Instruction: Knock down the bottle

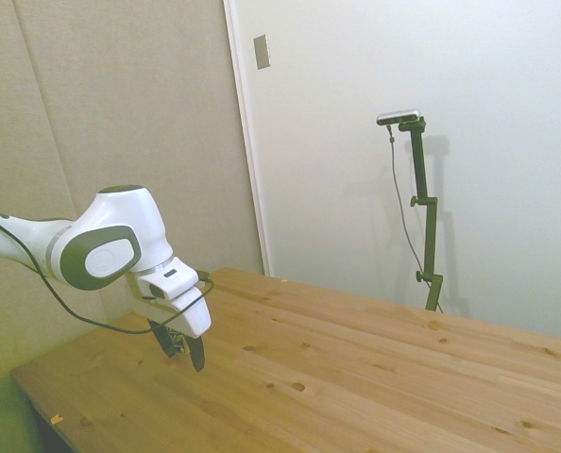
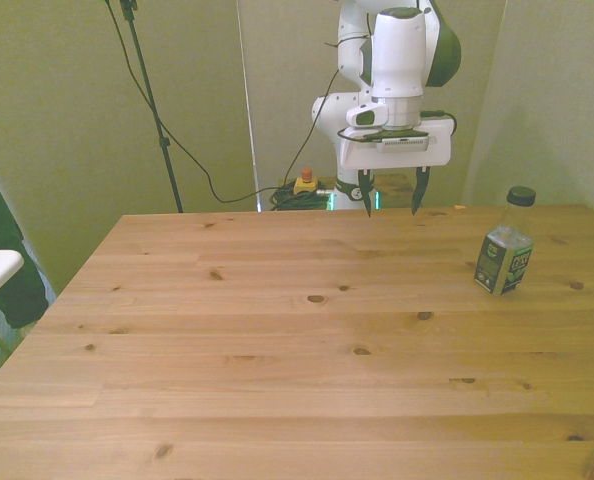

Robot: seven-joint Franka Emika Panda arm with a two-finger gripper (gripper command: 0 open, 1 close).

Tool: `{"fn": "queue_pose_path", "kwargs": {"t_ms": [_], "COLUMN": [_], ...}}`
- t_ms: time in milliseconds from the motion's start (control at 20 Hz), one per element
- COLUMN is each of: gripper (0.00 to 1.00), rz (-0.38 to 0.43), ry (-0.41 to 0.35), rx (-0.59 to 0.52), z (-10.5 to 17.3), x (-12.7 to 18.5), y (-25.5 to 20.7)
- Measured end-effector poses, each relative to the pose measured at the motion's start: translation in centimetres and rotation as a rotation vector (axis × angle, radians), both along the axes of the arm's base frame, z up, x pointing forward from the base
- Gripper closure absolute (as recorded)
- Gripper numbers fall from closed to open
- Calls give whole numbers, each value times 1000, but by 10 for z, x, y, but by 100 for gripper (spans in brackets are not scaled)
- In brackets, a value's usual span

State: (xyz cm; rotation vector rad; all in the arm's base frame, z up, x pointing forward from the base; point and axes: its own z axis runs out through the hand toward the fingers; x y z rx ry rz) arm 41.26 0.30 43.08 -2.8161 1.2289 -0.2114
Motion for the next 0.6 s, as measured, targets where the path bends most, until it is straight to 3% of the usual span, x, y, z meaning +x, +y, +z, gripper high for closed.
{"fn": "queue_pose_path", "kwargs": {"t_ms": [100, 150, 600], "gripper": [0, 100, 100], "rz": [4, 15, 124], "ry": [10, 18, 5], "rx": [-3, -9, -68], "z": [-3, -2, 36], "x": [-1, -1, -16], "y": [1, 5, 67]}}
